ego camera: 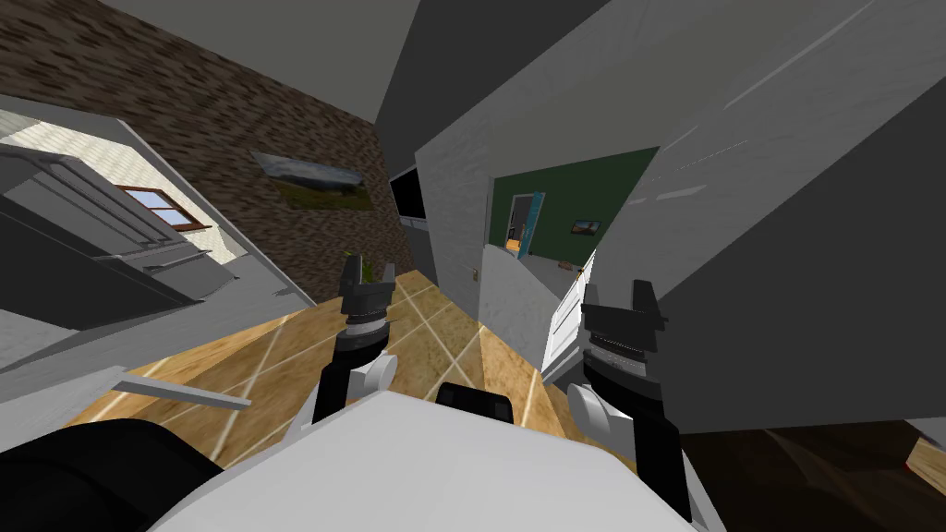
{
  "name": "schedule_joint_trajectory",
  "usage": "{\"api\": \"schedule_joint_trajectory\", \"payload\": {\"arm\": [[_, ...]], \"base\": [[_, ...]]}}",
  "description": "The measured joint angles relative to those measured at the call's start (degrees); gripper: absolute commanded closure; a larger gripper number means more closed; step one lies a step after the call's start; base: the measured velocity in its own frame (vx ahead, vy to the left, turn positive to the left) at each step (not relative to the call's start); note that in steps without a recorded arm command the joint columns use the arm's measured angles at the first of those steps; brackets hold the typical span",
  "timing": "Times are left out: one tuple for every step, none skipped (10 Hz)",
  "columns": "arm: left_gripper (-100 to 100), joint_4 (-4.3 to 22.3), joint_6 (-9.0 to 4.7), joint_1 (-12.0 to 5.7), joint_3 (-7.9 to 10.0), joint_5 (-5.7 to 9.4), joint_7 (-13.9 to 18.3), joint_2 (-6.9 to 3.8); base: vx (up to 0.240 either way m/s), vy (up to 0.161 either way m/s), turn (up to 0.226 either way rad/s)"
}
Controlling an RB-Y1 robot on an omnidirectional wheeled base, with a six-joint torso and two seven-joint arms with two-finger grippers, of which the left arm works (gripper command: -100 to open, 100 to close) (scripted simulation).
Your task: Push the door open
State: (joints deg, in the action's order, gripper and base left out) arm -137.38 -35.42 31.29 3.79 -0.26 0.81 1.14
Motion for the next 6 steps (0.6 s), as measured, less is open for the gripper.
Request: {"api": "schedule_joint_trajectory", "payload": {"arm": [[-100, 1.29, 0.06, -0.72, 0.08, 0.07, 0.08, -0.40], [-100, 2.48, 0.20, -1.08, -0.09, 0.11, 0.21, -0.84], [-100, 3.47, -0.23, -0.73, -0.54, 0.05, 0.29, -1.05], [-100, 4.55, -0.39, -1.12, -1.03, -0.16, 0.17, -1.14], [-100, 5.44, -0.33, -1.34, -1.33, -0.23, 0.14, -1.35], [-100, 6.57, -0.35, -1.74, -1.64, -0.33, 0.12, -1.53]], "base": [[0.138, 0.027, -0.088], [0.147, 0.046, -0.051], [0.105, 0.043, -0.041], [0.090, 0.030, -0.064], [0.090, 0.039, -0.049], [0.078, 0.041, -0.051]]}}
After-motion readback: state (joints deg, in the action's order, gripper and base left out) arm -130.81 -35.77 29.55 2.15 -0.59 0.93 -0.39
